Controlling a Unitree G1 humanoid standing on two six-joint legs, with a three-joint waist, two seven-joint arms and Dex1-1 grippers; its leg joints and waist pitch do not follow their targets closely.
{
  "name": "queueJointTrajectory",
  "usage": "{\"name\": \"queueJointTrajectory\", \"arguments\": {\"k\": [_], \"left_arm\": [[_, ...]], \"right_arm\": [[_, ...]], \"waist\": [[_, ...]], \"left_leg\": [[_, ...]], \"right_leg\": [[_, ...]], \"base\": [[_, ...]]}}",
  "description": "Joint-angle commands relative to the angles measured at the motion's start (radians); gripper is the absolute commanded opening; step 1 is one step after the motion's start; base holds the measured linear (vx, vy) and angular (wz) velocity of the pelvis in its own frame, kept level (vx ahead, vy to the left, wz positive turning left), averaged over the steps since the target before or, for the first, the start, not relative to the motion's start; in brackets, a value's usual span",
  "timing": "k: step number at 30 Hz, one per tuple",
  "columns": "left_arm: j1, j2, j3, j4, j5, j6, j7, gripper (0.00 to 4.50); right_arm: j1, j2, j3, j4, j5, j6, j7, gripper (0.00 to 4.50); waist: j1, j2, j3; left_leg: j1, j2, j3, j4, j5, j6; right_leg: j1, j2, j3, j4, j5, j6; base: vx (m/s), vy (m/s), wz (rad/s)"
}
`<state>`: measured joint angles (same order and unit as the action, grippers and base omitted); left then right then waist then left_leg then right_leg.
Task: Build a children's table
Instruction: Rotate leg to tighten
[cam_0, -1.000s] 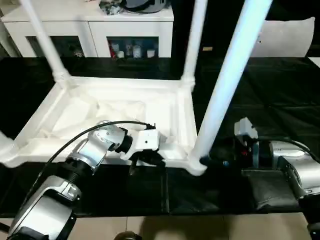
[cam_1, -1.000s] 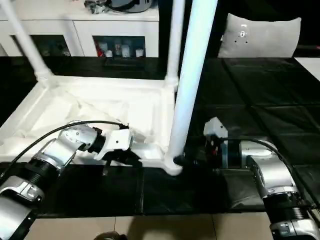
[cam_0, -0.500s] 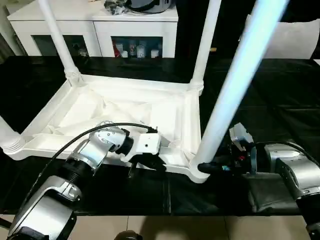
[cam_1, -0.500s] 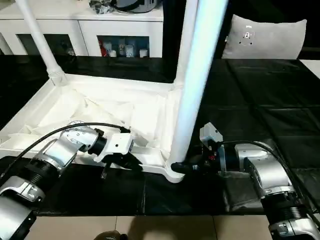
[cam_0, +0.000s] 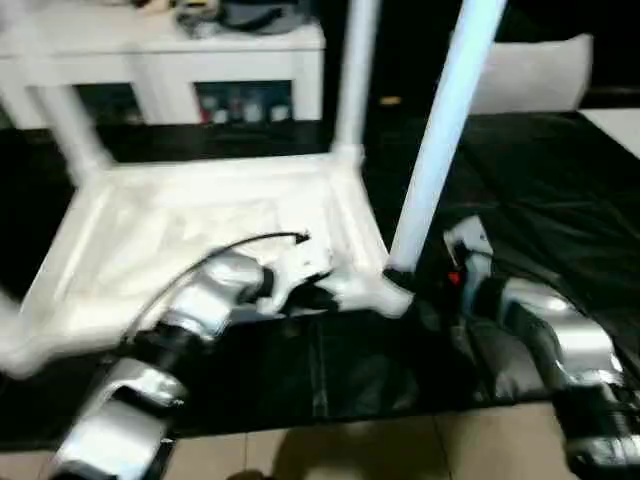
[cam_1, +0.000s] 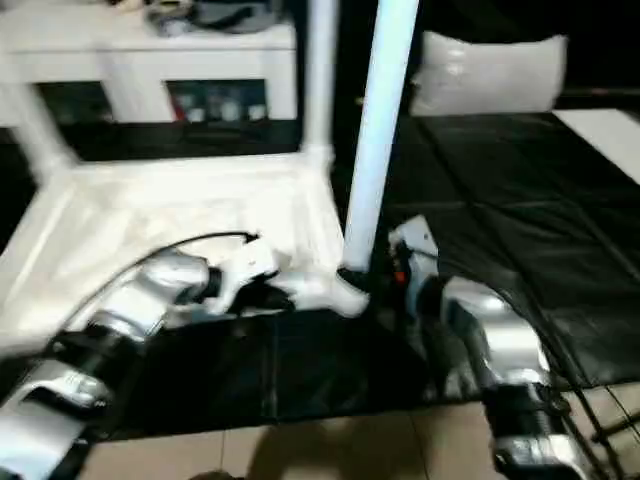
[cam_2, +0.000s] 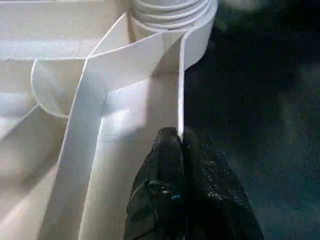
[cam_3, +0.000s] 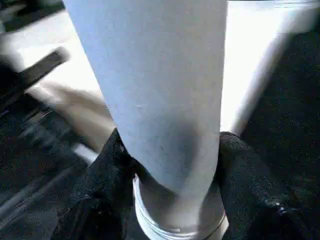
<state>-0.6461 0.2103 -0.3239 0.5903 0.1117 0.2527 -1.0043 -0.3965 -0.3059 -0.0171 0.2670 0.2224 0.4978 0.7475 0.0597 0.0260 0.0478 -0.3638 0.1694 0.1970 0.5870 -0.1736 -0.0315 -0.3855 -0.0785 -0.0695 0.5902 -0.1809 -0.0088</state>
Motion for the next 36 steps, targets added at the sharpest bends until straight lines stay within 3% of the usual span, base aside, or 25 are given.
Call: {"name": "queueJointTrajectory", "arguments": {"k": [1,3,4,12,17,20,21,25,30,36], "left_arm": [[-0.006,-0.076,0.004,-0.033,-0.014,0.069,0.107,0.0],[-0.009,-0.096,0.012,-0.036,-0.008,0.092,0.144,0.0],[-0.01,-0.107,0.014,-0.038,-0.007,0.099,0.161,0.0],[0.008,-0.07,-0.004,-0.068,0.001,0.015,0.117,0.0],[0.007,-0.005,-0.013,-0.045,-0.005,-0.054,0.043,0.0],[0.008,0.022,-0.015,-0.022,-0.022,-0.119,-0.024,0.0],[0.008,0.027,-0.017,-0.019,-0.024,-0.132,-0.037,0.0],[0.006,0.087,-0.062,-0.006,-0.012,-0.227,-0.146,0.0],[0.003,0.134,-0.104,0.002,-0.01,-0.314,-0.269,0.0],[-0.002,0.166,-0.131,-0.001,-0.02,-0.379,-0.376,0.0]], "right_arm": [[-0.018,0.065,0.025,0.04,-0.023,0.02,-0.117,2.05],[-0.022,0.081,0.026,0.05,-0.032,-0.025,-0.14,2.05],[-0.022,0.089,0.027,0.056,-0.025,-0.06,-0.13,2.37],[-0.011,0.094,-0.012,0.042,0.011,-0.072,-0.099,3.09],[0.026,0.001,0.002,-0.005,0.053,-0.115,0.079,3.51],[0.04,-0.066,0.019,-0.015,0.056,-0.134,0.188,3.7],[0.041,-0.079,0.021,-0.014,0.056,-0.137,0.207,3.85],[0.029,-0.16,0.04,0.013,0.043,-0.169,0.304,4.01],[0.022,-0.231,0.085,0.023,0.05,-0.191,0.466,4.01],[0.012,-0.264,0.133,0.035,0.054,-0.22,0.584,3.48]], "waist": [[-0.002,-0.016,-0.049],[-0.006,-0.018,-0.05],[-0.007,-0.017,-0.052],[-0.005,-0.016,-0.059],[0.008,-0.018,-0.067],[0.015,-0.02,-0.07],[0.02,-0.016,-0.069],[0.034,-0.012,-0.064],[0.046,-0.014,-0.062],[0.064,-0.018,-0.065]], "left_leg": [[0.022,0.059,-0.044,-0.076,-0.368,-0.023],[0.018,0.055,-0.043,-0.074,-0.358,-0.007],[0.015,0.056,-0.041,-0.074,-0.336,0.01],[0.003,0.06,-0.036,-0.075,-0.258,0.045],[-0.002,0.059,-0.031,-0.065,-0.185,0.076],[-0.006,0.059,-0.028,-0.06,-0.14,0.104],[-0.004,0.063,-0.026,-0.058,-0.137,0.112],[0.001,0.068,-0.027,-0.061,-0.19,0.085],[0.003,0.07,-0.026,-0.062,-0.215,0.068],[0.004,0.074,-0.027,-0.062,-0.2,0.069]], "right_leg": [[0.015,-0.085,0.041,-0.104,-0.55,-0.129],[0.018,-0.086,0.04,-0.11,-0.55,-0.122],[0.02,-0.086,0.043,-0.11,-0.525,-0.121],[0.032,-0.081,0.046,-0.088,-0.335,-0.174],[0.041,-0.081,0.047,-0.076,-0.226,-0.196],[0.04,-0.078,0.046,-0.066,-0.146,-0.215],[0.036,-0.078,0.045,-0.062,-0.125,-0.23],[0.032,-0.079,0.044,-0.068,-0.209,-0.218],[0.029,-0.081,0.046,-0.071,-0.255,-0.208],[0.027,-0.084,0.046,-0.064,-0.246,-0.214]], "base": [[0.0,0.0,0.0],[0.0,0.0,0.0],[0.0,0.0,0.0],[0.0,0.0,0.0],[0.0,0.0,0.0],[0.0,0.0,0.0],[0.0,0.0,0.0],[0.0,0.0,0.0],[0.0,0.0,0.0],[0.0,0.0,0.0]]}}
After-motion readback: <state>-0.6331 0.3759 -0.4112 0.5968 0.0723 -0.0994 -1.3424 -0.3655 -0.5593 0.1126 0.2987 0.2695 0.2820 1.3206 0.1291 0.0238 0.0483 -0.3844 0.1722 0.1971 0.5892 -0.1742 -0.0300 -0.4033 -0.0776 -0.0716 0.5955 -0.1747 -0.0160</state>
